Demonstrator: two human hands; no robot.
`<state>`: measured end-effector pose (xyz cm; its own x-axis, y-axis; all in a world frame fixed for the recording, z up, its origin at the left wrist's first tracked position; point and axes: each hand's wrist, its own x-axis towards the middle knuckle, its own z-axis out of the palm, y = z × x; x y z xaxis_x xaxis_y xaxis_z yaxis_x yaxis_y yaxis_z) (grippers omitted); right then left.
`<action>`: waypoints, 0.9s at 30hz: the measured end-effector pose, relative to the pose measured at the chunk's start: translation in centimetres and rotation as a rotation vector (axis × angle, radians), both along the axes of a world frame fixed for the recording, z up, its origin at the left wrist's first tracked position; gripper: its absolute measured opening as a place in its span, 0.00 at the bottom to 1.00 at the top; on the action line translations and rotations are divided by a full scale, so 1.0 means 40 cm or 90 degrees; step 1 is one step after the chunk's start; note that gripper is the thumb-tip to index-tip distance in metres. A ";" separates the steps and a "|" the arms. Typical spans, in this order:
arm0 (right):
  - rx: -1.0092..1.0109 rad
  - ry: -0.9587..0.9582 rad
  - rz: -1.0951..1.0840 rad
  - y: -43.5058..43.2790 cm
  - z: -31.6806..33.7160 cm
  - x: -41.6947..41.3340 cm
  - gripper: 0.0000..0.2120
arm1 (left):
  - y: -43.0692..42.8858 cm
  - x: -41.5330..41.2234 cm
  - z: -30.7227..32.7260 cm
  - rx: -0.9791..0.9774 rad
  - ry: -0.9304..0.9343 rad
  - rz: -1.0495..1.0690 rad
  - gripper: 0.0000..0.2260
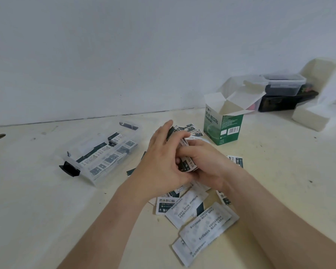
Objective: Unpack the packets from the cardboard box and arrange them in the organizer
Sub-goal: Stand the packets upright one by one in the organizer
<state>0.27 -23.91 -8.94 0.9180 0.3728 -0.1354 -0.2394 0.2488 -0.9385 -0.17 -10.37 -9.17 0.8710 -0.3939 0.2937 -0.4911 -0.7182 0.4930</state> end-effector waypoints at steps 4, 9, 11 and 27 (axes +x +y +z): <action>-0.008 -0.016 0.005 0.001 0.000 0.001 0.07 | -0.004 -0.001 0.001 -0.043 0.037 0.010 0.38; -0.023 -0.032 -0.003 -0.005 0.006 0.002 0.10 | 0.002 -0.001 0.010 -0.073 0.034 0.011 0.40; -0.047 -0.051 -0.011 -0.004 0.004 0.001 0.09 | -0.003 -0.007 0.014 -0.073 0.035 0.012 0.41; -0.057 -0.009 0.051 -0.029 0.040 -0.010 0.06 | 0.067 -0.010 0.089 -0.139 0.176 0.009 0.15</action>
<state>-0.13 -25.09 -7.34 0.8881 0.4313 -0.1589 -0.2416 0.1439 -0.9596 -0.57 -7.68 -5.61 0.9343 -0.3352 0.1216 -0.3079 -0.5864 0.7492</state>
